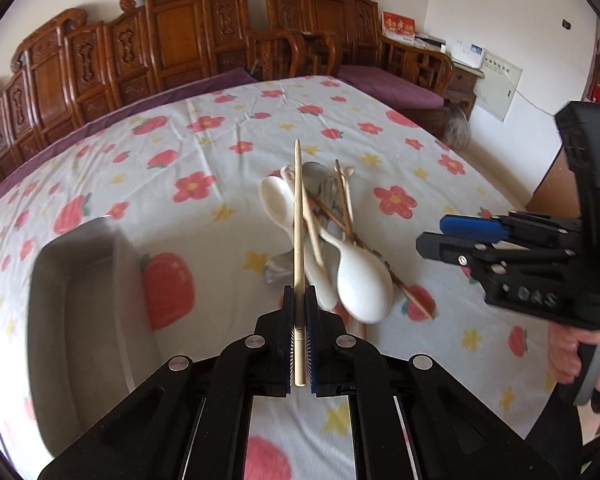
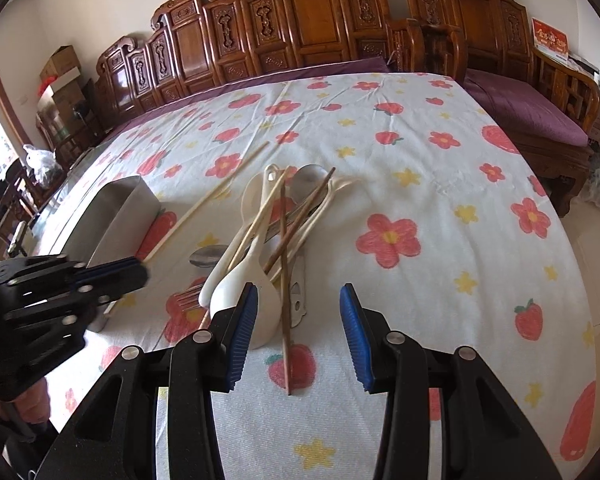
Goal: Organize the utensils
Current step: 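Grasp a wooden chopstick with the left tool while the right tool grasps another chopstick, then carry the chopstick into the metal tray and open the left tool while the right tool carries its chopstick over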
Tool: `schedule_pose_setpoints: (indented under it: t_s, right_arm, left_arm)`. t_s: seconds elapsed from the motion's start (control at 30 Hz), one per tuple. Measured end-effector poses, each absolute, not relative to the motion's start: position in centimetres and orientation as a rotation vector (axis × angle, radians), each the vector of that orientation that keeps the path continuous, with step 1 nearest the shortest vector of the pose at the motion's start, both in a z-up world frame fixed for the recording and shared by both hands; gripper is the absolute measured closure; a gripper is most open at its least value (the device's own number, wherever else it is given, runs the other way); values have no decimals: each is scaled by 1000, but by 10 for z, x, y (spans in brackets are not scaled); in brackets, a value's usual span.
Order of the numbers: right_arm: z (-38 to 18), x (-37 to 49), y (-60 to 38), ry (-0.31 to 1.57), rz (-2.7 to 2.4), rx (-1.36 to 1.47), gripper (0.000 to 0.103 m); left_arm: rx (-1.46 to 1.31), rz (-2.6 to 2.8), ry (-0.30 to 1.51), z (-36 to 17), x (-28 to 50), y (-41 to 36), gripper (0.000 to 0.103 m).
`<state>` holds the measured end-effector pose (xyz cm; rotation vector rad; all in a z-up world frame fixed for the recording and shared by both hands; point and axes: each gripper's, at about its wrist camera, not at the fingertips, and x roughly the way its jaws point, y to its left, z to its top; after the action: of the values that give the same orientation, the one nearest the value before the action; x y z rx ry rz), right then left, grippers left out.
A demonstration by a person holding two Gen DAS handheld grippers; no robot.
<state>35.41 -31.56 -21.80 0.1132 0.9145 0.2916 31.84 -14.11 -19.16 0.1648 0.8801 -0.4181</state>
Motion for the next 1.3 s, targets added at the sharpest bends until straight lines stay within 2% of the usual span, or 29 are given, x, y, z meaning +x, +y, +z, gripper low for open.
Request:
schedule_pose_setpoints:
  t_s: [0.43, 0.67, 0.9, 1.23, 1.3]
  right_arm:
    - [-227, 382, -268, 941, 339, 92, 71]
    - [-237, 420, -247, 1003, 314, 106, 86]
    - [-247, 442, -240, 1093, 222, 122, 88]
    - [-250, 443, -236, 1124, 166, 69, 90]
    - [-250, 444, -234, 1127, 152, 56, 95]
  left_arm:
    - [77, -396, 822, -172, 271, -86, 99]
    - [50, -382, 799, -163, 264, -64, 99]
    - [17, -378, 777, -156, 260, -45, 99]
    - [0, -390, 762, -154, 255, -38, 99]
    - [-2, -390, 762, -154, 254, -36, 99]
